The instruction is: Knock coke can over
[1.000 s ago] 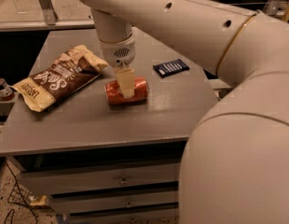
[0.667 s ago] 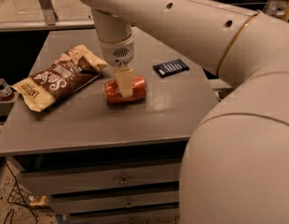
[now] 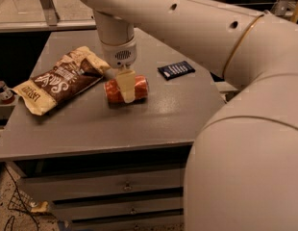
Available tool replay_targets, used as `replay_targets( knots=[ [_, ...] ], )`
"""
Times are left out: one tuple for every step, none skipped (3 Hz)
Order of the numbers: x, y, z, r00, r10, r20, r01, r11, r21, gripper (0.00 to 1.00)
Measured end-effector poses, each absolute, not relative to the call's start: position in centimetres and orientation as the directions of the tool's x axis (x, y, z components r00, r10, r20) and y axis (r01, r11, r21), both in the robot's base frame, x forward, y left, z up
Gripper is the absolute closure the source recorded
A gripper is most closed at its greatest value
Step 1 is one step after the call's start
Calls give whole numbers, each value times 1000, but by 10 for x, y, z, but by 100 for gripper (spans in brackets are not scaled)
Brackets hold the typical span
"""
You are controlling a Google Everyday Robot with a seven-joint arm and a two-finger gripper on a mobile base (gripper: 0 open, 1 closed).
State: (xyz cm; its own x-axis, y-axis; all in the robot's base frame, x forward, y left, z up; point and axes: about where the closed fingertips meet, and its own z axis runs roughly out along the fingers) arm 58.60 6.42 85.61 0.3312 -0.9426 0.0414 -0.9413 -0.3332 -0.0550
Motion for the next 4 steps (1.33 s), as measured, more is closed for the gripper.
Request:
replay_targets(
  knots=[
    [588, 66, 856, 332, -943, 37, -941, -334, -64, 0],
    [590, 51, 867, 292, -955, 50, -951, -295, -95, 0],
    [596, -15, 897, 192, -980, 42, -968, -197, -155, 0],
    [599, -77, 908, 121, -992, -35, -976, -112, -189, 0]
  ],
)
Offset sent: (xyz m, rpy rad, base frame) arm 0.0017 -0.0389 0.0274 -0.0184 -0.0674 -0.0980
